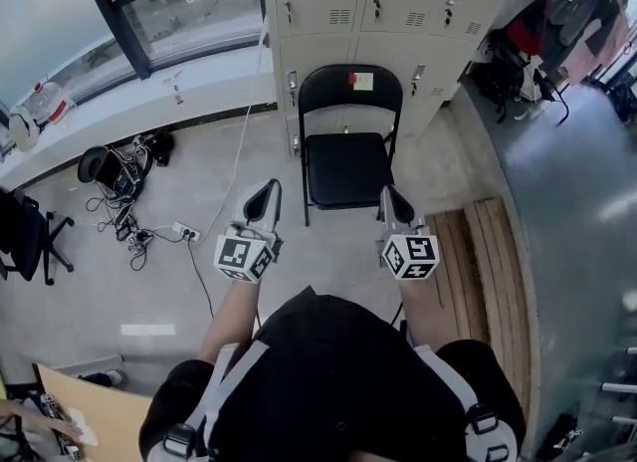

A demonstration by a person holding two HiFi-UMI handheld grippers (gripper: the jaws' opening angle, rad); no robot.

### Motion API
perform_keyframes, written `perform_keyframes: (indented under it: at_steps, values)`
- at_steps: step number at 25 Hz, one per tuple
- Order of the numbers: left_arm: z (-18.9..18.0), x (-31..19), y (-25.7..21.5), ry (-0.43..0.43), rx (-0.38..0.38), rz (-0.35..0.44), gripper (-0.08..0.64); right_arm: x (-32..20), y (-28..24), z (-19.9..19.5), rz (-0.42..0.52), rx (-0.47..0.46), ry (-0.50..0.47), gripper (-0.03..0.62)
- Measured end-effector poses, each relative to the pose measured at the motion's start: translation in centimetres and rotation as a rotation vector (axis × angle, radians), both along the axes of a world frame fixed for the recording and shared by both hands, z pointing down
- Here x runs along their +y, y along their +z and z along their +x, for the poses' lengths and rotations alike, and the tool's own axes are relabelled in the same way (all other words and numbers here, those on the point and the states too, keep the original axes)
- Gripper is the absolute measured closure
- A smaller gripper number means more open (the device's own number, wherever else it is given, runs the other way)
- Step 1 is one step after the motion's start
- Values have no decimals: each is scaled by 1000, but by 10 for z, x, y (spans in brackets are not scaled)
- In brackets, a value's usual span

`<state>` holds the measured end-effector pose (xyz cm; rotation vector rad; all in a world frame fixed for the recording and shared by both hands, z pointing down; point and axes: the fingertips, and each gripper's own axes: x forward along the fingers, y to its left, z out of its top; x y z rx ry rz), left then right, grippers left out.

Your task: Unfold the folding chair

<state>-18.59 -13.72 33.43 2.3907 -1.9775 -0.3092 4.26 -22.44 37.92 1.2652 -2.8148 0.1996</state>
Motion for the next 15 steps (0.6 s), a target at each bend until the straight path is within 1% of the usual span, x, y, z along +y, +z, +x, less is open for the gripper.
perform_keyframes:
  at_steps: [15]
  values:
    - [-17, -6, 0, 5, 8, 5, 557, -1, 1, -24, -2, 12, -20, 588]
